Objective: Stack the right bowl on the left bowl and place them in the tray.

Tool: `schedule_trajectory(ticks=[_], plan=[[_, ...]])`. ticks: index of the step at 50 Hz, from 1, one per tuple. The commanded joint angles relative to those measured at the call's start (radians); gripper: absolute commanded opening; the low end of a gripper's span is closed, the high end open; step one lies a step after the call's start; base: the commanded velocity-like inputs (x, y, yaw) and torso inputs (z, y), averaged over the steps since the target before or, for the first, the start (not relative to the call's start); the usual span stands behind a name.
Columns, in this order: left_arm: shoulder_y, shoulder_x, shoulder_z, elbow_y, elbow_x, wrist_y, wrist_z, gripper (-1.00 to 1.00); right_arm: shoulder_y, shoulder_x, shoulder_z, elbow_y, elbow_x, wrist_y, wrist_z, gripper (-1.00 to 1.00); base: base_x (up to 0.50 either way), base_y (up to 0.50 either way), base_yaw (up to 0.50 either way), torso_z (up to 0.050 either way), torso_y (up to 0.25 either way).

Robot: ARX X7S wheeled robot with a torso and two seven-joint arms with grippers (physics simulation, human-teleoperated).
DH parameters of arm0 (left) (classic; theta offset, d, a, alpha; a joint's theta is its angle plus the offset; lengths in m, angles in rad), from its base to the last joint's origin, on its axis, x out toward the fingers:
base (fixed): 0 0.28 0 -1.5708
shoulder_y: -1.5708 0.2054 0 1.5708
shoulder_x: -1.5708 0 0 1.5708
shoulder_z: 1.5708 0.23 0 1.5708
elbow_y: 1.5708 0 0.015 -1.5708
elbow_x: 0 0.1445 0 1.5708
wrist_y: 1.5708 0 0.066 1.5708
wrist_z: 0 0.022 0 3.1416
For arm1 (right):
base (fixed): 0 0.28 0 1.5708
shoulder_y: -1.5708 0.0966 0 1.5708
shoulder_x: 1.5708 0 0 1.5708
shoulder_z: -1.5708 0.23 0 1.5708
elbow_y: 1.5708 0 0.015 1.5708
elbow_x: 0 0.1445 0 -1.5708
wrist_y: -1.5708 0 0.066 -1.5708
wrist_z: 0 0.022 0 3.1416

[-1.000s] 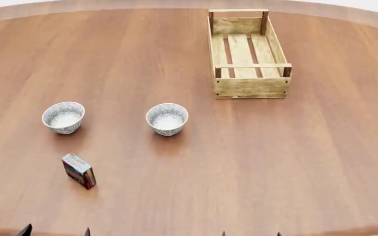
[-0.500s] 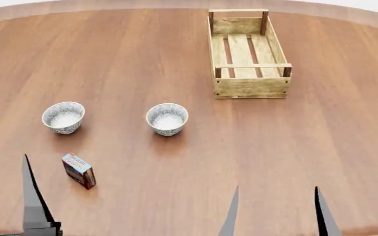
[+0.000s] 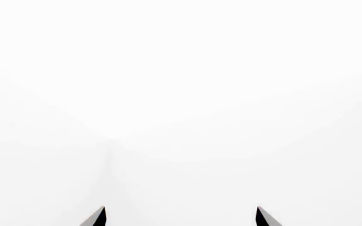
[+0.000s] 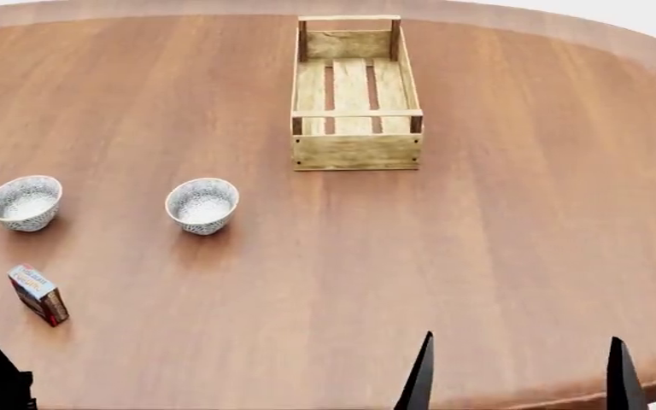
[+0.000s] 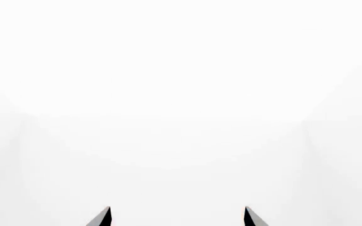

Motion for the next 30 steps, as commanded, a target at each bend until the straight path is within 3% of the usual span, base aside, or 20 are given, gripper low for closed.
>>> schedule_trajectory(ticks=[1,12,22,30], plan=[[0.004,0.006,-0.018,0.018,0.017,0.013,-0.007,1.00,-0.004,-0.003,0.013,-0.016,-0.017,-0.027,-0.009,1.00,0.00,-0.50,0.00,0.000,0.000],[0.002,-0.004,-0.008,0.020,0.008,0.000,-0.013,1.00,0.001,0.007,-0.001,-0.012,-0.019,-0.004,-0.005,1.00,0.00,-0.50,0.00,0.000,0.000],[0.001,-0.014,0.002,0.018,0.003,-0.005,-0.019,1.00,0.005,0.010,-0.016,-0.018,-0.065,0.044,-0.006,1.00,0.00,0.00,0.00,0.000,0.000],[0.003,-0.022,0.007,0.019,0.008,-0.003,-0.029,1.00,0.006,0.007,-0.026,-0.014,-0.153,0.055,0.000,1.00,0.45,0.09,0.00,0.000,0.000]])
